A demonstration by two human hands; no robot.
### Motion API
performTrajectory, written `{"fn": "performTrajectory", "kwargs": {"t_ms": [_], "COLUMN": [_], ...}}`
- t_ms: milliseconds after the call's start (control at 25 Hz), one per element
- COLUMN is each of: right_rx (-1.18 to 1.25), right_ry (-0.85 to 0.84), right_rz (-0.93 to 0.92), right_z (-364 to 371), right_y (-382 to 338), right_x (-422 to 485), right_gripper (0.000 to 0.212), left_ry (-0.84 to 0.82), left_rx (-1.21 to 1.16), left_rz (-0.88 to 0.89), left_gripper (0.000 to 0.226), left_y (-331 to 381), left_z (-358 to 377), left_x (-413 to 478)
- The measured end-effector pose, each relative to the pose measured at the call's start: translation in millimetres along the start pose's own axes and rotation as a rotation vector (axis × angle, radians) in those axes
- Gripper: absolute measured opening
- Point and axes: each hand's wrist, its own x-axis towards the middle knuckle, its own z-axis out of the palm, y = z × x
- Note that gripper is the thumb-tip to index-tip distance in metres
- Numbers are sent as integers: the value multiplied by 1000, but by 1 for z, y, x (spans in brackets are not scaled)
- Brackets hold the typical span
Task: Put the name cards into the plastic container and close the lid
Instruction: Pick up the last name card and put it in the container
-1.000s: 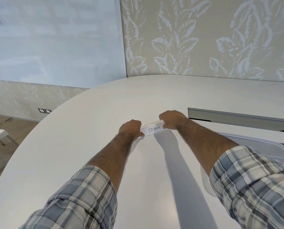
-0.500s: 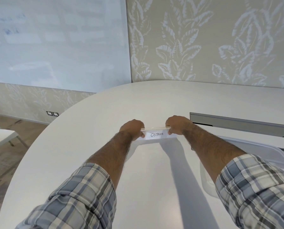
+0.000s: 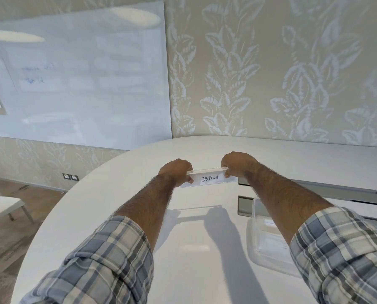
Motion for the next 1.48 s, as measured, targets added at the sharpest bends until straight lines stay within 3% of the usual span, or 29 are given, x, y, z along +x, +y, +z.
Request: {"fn": "performTrajectory", "kwargs": {"t_ms": [400, 840, 1480], "right_rx": [-4, -7, 16], "right_ry": [101, 87, 20], "right_rz": [120, 242, 261], "right_z": [-55, -54, 0], "right_y": [63, 140, 177], "right_x": [-110, -205, -211], "right_gripper": [36, 37, 35], "left_ry": [89, 57, -1], "left_rx": [49, 75, 116], "left_rz": [162, 304, 328], "left_gripper": [42, 42, 52], "left_y": [104, 211, 244], "left_z": [-47, -28, 23], "left_x": [-44, -64, -48]}}
